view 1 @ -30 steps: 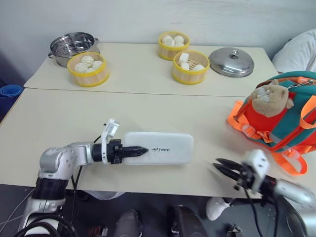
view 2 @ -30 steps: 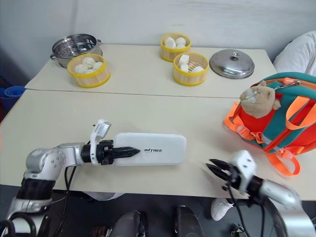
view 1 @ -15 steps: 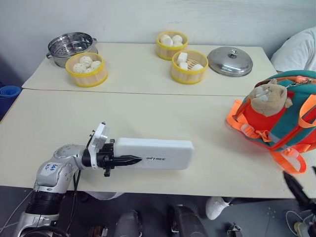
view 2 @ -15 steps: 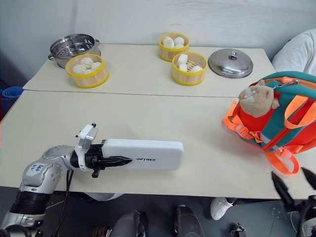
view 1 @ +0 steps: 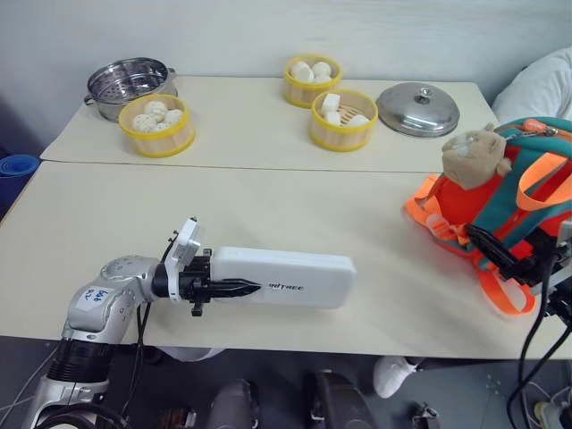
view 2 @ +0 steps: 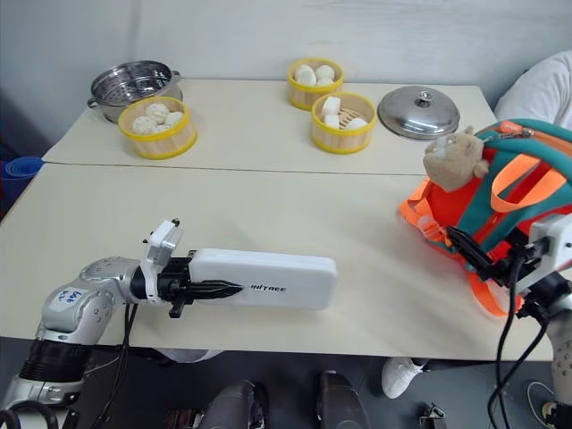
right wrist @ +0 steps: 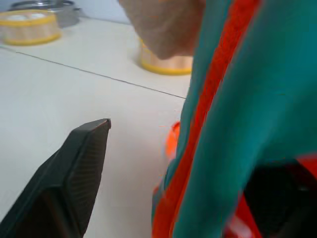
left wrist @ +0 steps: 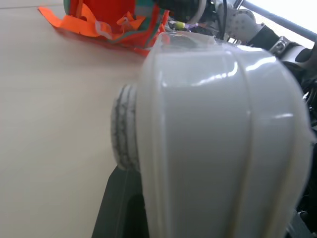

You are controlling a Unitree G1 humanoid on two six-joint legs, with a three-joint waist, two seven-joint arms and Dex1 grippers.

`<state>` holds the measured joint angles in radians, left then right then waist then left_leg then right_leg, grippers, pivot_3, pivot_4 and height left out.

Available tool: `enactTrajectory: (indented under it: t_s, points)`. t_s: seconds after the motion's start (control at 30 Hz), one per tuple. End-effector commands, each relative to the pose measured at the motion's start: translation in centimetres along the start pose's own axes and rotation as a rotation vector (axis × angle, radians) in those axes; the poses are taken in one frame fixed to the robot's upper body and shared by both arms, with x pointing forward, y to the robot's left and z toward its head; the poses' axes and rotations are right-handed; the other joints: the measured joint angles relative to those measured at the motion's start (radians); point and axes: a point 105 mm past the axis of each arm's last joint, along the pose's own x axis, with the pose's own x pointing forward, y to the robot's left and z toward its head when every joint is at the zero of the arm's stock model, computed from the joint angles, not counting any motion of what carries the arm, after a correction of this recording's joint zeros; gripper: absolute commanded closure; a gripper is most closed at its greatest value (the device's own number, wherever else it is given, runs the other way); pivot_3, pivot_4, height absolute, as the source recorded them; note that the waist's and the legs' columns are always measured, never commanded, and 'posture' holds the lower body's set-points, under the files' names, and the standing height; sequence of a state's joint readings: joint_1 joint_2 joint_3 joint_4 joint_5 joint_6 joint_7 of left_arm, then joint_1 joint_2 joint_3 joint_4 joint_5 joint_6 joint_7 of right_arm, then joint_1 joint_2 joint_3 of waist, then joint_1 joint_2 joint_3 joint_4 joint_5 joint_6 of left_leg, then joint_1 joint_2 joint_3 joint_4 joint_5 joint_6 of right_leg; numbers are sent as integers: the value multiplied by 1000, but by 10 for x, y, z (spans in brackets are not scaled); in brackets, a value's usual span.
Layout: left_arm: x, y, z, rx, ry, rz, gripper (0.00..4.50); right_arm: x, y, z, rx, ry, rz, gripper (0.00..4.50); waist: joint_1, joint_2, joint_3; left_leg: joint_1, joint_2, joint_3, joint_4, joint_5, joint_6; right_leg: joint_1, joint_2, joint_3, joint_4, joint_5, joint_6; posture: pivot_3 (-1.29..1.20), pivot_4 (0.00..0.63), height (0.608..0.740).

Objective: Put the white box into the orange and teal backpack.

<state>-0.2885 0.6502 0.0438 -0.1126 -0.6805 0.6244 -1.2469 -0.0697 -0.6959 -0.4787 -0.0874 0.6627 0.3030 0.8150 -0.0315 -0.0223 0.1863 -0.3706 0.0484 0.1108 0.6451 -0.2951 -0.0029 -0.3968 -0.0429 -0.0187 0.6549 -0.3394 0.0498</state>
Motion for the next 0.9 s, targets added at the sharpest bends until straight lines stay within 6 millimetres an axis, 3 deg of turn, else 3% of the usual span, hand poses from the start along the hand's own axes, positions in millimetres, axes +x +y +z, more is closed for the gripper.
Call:
enactTrajectory:
  t_s: [0.03, 0.17, 0.33, 0.37, 0.5, 0.63, 0.77, 0.9]
  points:
    - [-7, -8, 14, 58, -26, 16, 3319, 19, 11, 2, -35, -16, 62, 1409, -2, 0, 0, 0, 0, 0, 0, 0, 0, 0, 0, 0, 0, 0, 0, 0, 150, 740]
    - [-10, -7, 15, 57, -35, 49, 3319, 38, 21, 7, -41, -79, 87, 2787, -2, 0, 0, 0, 0, 0, 0, 0, 0, 0, 0, 0, 0, 0, 0, 0, 150, 740]
    - [-17, -5, 20, 43, -78, 104, 3319, 62, 58, 18, -32, -152, 210, 4416, -3, 0, 0, 0, 0, 0, 0, 0, 0, 0, -1, 0, 1, 0, 0, 0, 150, 740]
    - [-19, -4, 21, 41, -82, 115, 3319, 64, 66, 19, -27, -158, 240, 4464, -5, 0, 0, 0, 0, 0, 0, 0, 0, 0, -1, 0, 1, 0, 0, 0, 150, 740]
    - [-43, 3, 22, 5, -97, 206, 3319, 71, 130, 29, 101, -147, 534, 4464, -11, 0, 0, 0, 1, 0, 0, 0, -1, -1, 0, 0, 2, 0, 0, 0, 150, 740]
    - [-70, 7, 18, -23, -95, 297, 3319, 58, 183, 54, 263, -139, 801, 4464, -27, 1, 1, 0, 1, 0, -1, 0, -1, -2, 0, 0, 3, -1, -1, 0, 150, 740]
    - [-83, 7, 25, -24, -142, 351, 3319, 32, 202, 67, 389, -66, 966, 4464, -21, 0, 1, -2, 1, -2, -1, 0, -1, -4, -2, -2, 2, -1, -2, 0, 150, 740]
    - [-94, -15, 33, -71, -152, 317, 3319, -1, 186, 49, 431, 198, 988, 4464, -8, -3, 2, -5, 0, -4, -1, -3, 2, -5, -5, -4, -1, -1, -2, 0, 150, 740]
